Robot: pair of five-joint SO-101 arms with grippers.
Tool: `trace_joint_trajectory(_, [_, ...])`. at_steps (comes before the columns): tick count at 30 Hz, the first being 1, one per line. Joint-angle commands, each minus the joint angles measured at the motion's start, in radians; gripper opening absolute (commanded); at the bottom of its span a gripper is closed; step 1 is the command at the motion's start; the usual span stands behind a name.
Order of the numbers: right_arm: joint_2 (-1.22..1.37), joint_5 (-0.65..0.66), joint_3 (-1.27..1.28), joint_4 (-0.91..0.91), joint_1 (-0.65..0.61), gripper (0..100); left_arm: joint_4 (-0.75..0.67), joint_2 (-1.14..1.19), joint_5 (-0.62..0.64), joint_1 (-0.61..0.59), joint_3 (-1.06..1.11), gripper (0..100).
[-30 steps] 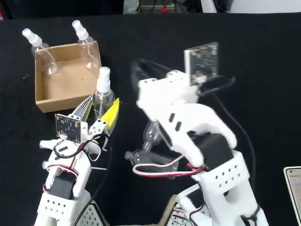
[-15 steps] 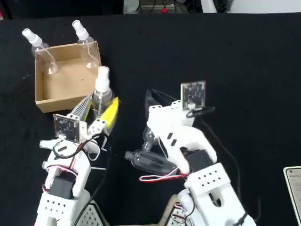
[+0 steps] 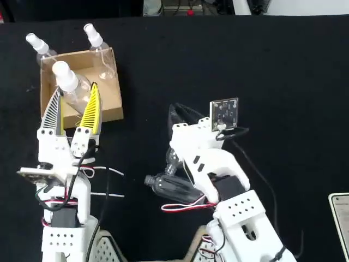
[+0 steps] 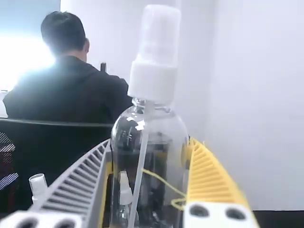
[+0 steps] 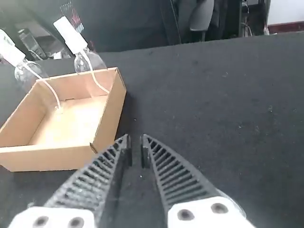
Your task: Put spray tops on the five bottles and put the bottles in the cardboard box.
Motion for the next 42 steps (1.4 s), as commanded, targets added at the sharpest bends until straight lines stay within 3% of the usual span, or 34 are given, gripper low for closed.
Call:
trace_joint_trajectory(1, [0.067, 0.009, -0.016, -0.029, 0.006, 4.2, -0.026, 0.000, -0.002, -0.013, 0.022, 9])
trace_joint_trajectory(20, [0.071, 0.009, -0.010, -0.029, 0.006, 4.2, -0.029, 0.000, -0.003, -0.076, 0.022, 9])
trace_joint_trajectory(34, [0.071, 0.009, -0.010, -0.029, 0.006, 4.2, -0.106, 0.012, -0.003, -0.099, -0.058, 9])
trace_joint_trajectory(42, [0.071, 0.009, -0.010, -0.029, 0.006, 4.2, -0.106, 0.453, -0.002, -0.105, -0.302, 9])
